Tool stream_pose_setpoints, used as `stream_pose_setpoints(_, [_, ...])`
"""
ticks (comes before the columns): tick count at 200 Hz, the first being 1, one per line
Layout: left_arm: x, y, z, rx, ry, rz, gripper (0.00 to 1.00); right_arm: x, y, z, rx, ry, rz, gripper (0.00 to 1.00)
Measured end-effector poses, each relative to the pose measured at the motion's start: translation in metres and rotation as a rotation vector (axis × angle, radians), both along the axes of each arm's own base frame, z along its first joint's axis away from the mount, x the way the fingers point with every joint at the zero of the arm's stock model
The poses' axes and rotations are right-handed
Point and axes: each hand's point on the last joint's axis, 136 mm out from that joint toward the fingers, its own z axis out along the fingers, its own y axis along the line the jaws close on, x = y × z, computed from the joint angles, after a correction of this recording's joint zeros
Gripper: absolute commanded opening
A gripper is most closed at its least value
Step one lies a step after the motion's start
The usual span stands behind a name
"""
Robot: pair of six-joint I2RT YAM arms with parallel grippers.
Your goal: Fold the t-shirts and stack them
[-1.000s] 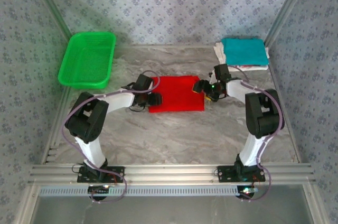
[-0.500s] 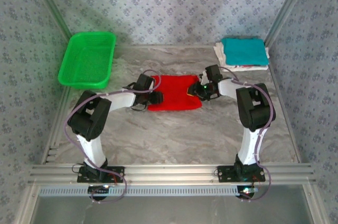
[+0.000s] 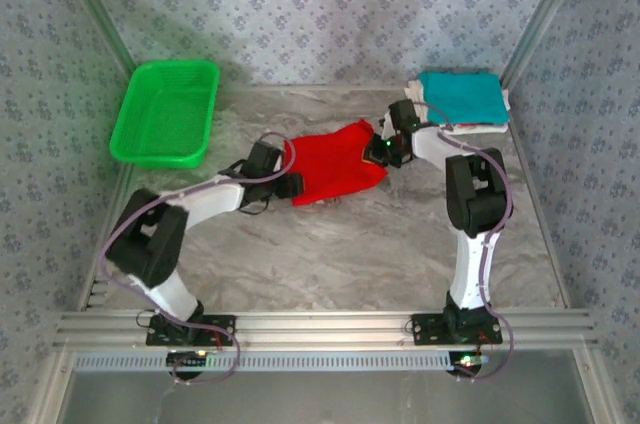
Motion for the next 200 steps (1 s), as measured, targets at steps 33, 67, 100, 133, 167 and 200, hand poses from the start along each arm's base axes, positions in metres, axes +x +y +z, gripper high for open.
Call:
stream_pose_setpoints(33, [0.004, 0.028, 0.093, -0.020, -0.254, 0.090, 0.79, 0.047, -0.021, 0.044, -0.143, -0.126, 0.046, 0.00])
stream_pose_setpoints(67, [-0.002, 0.065, 0.102, 0.015, -0.314, 0.177, 0.79, 0.075, -0.047, 0.066, -0.301, -0.198, 0.096, 0.00])
stream_pose_setpoints(100, [-0.014, 0.084, 0.065, 0.083, -0.232, 0.205, 0.79, 0.095, -0.080, 0.085, -0.428, -0.240, 0.114, 0.00])
stream_pose_setpoints(133, [-0.014, 0.085, 0.063, 0.087, -0.227, 0.206, 0.78, 0.118, -0.121, 0.115, -0.545, -0.321, 0.113, 0.00])
stream_pose_setpoints(167, [-0.014, 0.086, 0.061, 0.099, -0.225, 0.198, 0.78, 0.127, -0.157, 0.134, -0.735, -0.380, 0.153, 0.00])
stream_pose_setpoints(200, [-0.013, 0.088, 0.059, 0.113, -0.221, 0.196, 0.78, 0.142, -0.174, 0.151, -0.836, -0.452, 0.179, 0.00])
